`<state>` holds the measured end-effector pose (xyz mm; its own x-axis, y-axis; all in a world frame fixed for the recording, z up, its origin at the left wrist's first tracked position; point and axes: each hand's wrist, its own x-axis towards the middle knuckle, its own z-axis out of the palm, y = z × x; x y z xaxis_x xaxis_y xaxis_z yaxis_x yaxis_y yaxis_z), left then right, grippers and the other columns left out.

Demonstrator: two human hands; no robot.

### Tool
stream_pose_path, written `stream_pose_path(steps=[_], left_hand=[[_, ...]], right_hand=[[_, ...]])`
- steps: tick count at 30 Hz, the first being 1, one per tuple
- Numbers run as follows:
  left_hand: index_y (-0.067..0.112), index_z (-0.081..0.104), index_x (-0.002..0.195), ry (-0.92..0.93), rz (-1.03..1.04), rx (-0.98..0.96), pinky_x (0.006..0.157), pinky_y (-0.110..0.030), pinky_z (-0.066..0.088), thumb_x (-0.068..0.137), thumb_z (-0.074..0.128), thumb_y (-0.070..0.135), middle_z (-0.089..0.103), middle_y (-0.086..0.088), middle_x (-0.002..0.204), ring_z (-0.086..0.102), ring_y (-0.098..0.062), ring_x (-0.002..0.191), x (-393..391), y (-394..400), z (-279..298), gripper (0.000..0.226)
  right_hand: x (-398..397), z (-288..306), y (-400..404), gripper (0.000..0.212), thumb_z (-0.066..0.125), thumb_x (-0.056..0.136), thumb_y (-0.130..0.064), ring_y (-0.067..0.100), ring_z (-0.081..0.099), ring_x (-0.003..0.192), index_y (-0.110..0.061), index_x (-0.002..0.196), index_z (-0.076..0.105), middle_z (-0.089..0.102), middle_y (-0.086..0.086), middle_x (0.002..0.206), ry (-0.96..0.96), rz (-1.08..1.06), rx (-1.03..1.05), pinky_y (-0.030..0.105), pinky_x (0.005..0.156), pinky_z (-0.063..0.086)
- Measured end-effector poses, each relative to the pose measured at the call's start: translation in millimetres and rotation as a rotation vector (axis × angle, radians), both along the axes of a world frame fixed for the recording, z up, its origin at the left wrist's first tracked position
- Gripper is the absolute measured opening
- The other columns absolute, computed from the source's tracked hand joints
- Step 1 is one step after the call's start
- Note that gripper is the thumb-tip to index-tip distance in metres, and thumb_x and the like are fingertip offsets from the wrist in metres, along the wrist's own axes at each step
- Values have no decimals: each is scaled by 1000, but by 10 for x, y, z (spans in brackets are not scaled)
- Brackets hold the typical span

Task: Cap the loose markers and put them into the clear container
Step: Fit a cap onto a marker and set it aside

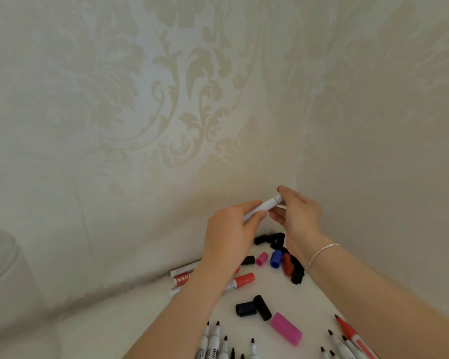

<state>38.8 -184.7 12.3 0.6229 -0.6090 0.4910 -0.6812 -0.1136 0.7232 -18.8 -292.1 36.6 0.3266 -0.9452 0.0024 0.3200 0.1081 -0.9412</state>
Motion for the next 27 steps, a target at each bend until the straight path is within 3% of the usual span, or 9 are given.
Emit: stream_pose_path(steps=[4,7,9,12,14,17,20,24,27], left_hand=[[34,64,123,52,-26,-31,79,-17,50,92,60,38,72,11,106,66,-4,88,2,-19,-34,32],[34,66,118,117,-69,8,57,-9,43,92,60,36,70,14,79,57,8,61,35,12,-5,27],[33,67,110,118,-78,127,49,-9,37,91,61,37,67,12,68,52,6,49,160,90,65,20],[23,70,100,100,-121,336,60,-22,48,85,69,34,72,6,74,65,-5,65,395,296,227,19],[23,73,96,-23,-94,571,74,-28,50,79,75,35,72,6,86,66,-12,81,483,402,286,21],[20,74,98,-181,-42,896,76,-27,50,74,78,36,72,3,96,65,-15,88,444,430,269,29],[11,71,103,-209,-34,1124,76,-31,52,73,80,33,71,-4,98,67,-23,93,345,369,192,38],[9,67,107,-185,-51,1254,79,-33,52,71,82,29,69,-7,108,66,-24,99,308,306,92,43],[10,66,108,-183,-54,1274,80,-32,51,70,83,29,68,-5,111,65,-23,101,315,267,41,46]], right_hand=[[-37,3,-14,11,63,90,-14,23,66,74,-10,99,69,66,7,89,2,28,1,25,59,54],[-95,25,-62,12,63,89,-13,24,68,78,-11,100,67,68,9,92,85,129,-31,26,63,55],[-138,4,-96,16,63,87,-11,22,68,78,-8,103,67,69,10,92,164,253,-9,25,64,53],[-178,-83,-91,22,63,86,-4,20,63,77,3,107,65,66,15,92,175,504,106,23,62,55],[-167,-187,-42,22,60,86,3,23,64,82,8,108,62,65,17,94,209,643,117,23,65,58],[-115,-337,46,18,59,85,9,28,67,86,9,102,64,66,21,96,367,735,-5,26,72,59],[-63,-442,83,18,62,82,9,27,66,86,6,100,66,66,25,103,543,800,-146,25,74,58],[-63,-486,94,11,69,79,1,12,59,65,-4,88,72,65,15,81,793,852,-418,15,57,48],[-83,-522,70,11,72,78,-4,4,52,56,-8,87,74,60,2,67,881,854,-495,10,51,41]])
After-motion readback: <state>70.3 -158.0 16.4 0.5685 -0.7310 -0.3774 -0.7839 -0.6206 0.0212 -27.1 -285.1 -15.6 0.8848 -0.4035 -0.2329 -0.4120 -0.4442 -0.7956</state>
